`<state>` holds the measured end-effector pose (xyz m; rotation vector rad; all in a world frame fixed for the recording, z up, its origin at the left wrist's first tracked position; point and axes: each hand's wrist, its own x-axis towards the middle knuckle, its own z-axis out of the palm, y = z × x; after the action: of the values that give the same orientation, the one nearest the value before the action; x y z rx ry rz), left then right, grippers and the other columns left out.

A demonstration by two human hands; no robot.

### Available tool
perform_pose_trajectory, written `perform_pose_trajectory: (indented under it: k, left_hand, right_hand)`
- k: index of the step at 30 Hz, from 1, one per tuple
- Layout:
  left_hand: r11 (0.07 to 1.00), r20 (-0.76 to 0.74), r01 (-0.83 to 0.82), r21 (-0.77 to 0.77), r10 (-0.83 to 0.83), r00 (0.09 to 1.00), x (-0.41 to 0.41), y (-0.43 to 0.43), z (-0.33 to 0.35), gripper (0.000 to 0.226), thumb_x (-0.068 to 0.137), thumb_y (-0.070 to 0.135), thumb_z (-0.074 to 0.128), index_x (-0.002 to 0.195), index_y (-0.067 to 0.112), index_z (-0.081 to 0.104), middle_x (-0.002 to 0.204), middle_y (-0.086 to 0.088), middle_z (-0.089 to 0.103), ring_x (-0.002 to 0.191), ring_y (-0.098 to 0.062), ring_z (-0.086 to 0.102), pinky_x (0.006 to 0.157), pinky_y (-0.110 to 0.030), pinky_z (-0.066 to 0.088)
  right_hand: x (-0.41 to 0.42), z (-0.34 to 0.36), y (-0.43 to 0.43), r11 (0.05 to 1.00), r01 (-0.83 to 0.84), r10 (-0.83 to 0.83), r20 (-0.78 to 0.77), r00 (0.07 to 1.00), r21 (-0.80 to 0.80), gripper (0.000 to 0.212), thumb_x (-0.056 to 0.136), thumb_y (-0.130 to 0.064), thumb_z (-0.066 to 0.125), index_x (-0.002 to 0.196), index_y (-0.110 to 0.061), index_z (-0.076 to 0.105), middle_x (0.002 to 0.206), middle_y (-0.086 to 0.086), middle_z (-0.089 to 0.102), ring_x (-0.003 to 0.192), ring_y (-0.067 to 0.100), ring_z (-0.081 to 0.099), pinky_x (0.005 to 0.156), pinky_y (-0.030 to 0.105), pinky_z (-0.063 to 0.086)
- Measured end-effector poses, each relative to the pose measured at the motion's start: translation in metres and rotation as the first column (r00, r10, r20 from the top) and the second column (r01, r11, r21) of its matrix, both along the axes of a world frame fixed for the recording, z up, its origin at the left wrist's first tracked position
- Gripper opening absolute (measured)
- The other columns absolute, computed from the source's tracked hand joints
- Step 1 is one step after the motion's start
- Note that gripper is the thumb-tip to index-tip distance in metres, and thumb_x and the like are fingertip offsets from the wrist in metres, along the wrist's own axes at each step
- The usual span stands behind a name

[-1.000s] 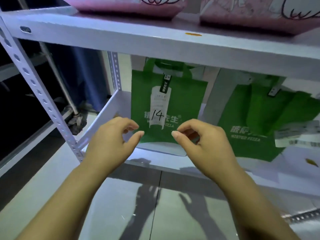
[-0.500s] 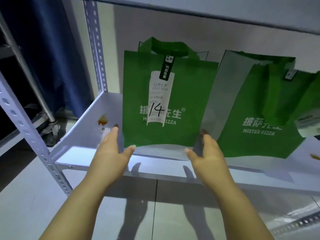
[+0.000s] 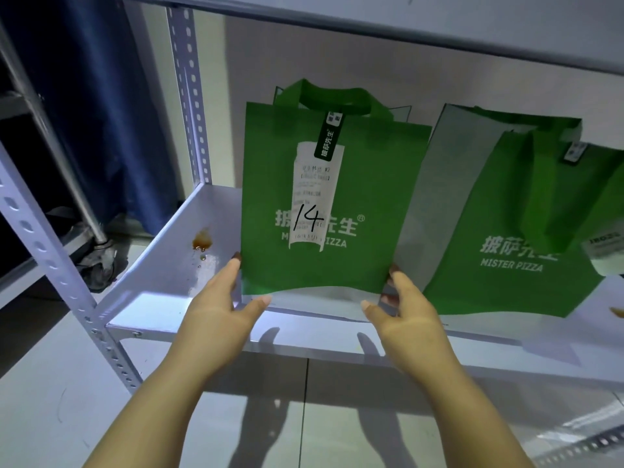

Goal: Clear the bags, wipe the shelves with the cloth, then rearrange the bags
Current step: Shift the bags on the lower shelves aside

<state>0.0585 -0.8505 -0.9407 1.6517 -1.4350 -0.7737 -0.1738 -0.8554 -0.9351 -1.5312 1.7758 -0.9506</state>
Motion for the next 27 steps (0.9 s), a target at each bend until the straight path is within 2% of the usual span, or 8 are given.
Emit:
perform_pose_trajectory:
  k: [4, 7, 10, 13, 15, 21, 24, 27]
  left_hand:
    - [0.987, 0.082, -0.110, -0.115, 0.120, 0.989, -0.003, 0.006, 0.004, 0.061, 0.083, 0.030, 0.068, 0.137, 0.027, 0.041, 0.141, 0.005, 0.042, 0.120, -0.018, 0.047, 0.097, -0.033, 0.040]
    - [0.964, 0.106, -0.107, -0.243, 0.136, 0.985, -0.008, 0.012, 0.015, 0.045, 0.082, 0.027, 0.068, 0.124, 0.026, 0.052, 0.127, 0.000, 0.048, 0.101, -0.015, 0.051, 0.085, -0.032, 0.044]
    - [0.956, 0.117, -0.009, -0.295, 0.045, 0.992, -0.026, 0.019, 0.026, 0.031, 0.082, 0.027, 0.067, 0.112, 0.026, 0.058, 0.112, 0.007, 0.057, 0.093, -0.004, 0.055, 0.074, -0.021, 0.044]
    - [0.952, 0.099, 0.119, -0.283, -0.094, 0.991, -0.059, 0.027, 0.036, 0.023, 0.082, 0.027, 0.068, 0.103, 0.030, 0.060, 0.102, 0.016, 0.061, 0.093, 0.008, 0.055, 0.064, -0.008, 0.040]
    - [0.946, 0.101, 0.171, -0.274, -0.149, 0.984, -0.075, 0.031, 0.037, 0.022, 0.081, 0.027, 0.068, 0.101, 0.033, 0.059, 0.102, 0.019, 0.060, 0.092, 0.011, 0.054, 0.062, -0.006, 0.040]
    - [0.918, 0.132, 0.310, -0.246, -0.285, 0.949, -0.144, 0.029, 0.040, 0.037, 0.082, 0.027, 0.067, 0.118, 0.027, 0.057, 0.110, 0.015, 0.054, 0.096, 0.001, 0.055, 0.073, -0.016, 0.045]
    - [0.907, 0.168, 0.354, -0.227, -0.321, 0.932, -0.170, 0.025, 0.042, 0.053, 0.083, 0.031, 0.065, 0.133, 0.026, 0.046, 0.120, 0.012, 0.045, 0.104, -0.006, 0.052, 0.088, -0.029, 0.047]
    - [0.913, 0.196, 0.363, -0.184, -0.328, 0.924, -0.188, 0.019, 0.044, 0.070, 0.084, 0.032, 0.064, 0.144, 0.025, 0.029, 0.136, 0.005, 0.036, 0.115, -0.011, 0.047, 0.098, -0.038, 0.045]
  right_hand:
    - [-0.005, 0.009, 0.010, 0.998, 0.041, -0.042, -0.013, 0.999, -0.055, 0.057, 0.088, -0.027, 0.064, 0.140, -0.023, 0.041, 0.137, -0.004, 0.050, 0.119, 0.012, 0.051, 0.096, 0.028, 0.042]
    - [-0.015, 0.024, 0.021, 0.985, 0.038, -0.054, -0.092, 0.994, -0.166, 0.033, 0.087, -0.027, 0.065, 0.119, -0.023, 0.058, 0.113, -0.010, 0.062, 0.098, 0.006, 0.058, 0.086, 0.026, 0.047]
    - [-0.034, 0.041, 0.032, 0.969, 0.055, -0.080, -0.094, 0.992, -0.240, 0.013, 0.086, -0.027, 0.066, 0.099, -0.027, 0.065, 0.090, -0.019, 0.065, 0.084, -0.005, 0.059, 0.075, 0.018, 0.049]
    - [-0.063, 0.049, 0.046, 0.938, 0.136, -0.171, -0.086, 0.981, -0.319, 0.003, 0.086, -0.028, 0.065, 0.089, -0.029, 0.065, 0.080, -0.020, 0.065, 0.080, -0.008, 0.058, 0.064, 0.008, 0.044]
    - [-0.076, 0.049, 0.052, 0.914, 0.203, -0.242, -0.069, 0.968, -0.350, 0.002, 0.085, -0.027, 0.065, 0.084, -0.028, 0.064, 0.076, -0.019, 0.064, 0.079, -0.008, 0.058, 0.062, 0.007, 0.044]
    - [-0.141, 0.043, 0.069, 0.818, 0.477, -0.492, 0.036, 0.870, -0.323, 0.014, 0.085, -0.028, 0.066, 0.096, -0.027, 0.057, 0.087, -0.016, 0.061, 0.085, 0.006, 0.060, 0.073, 0.026, 0.044]
    - [-0.163, 0.038, 0.070, 0.805, 0.535, -0.543, 0.044, 0.839, -0.258, 0.034, 0.085, -0.030, 0.067, 0.115, -0.024, 0.052, 0.107, -0.007, 0.058, 0.100, 0.014, 0.057, 0.080, 0.030, 0.044]
    - [-0.177, 0.035, 0.067, 0.837, 0.505, -0.512, 0.024, 0.859, -0.212, 0.061, 0.085, -0.029, 0.066, 0.139, -0.020, 0.039, 0.135, -0.003, 0.046, 0.122, 0.017, 0.047, 0.102, 0.042, 0.042]
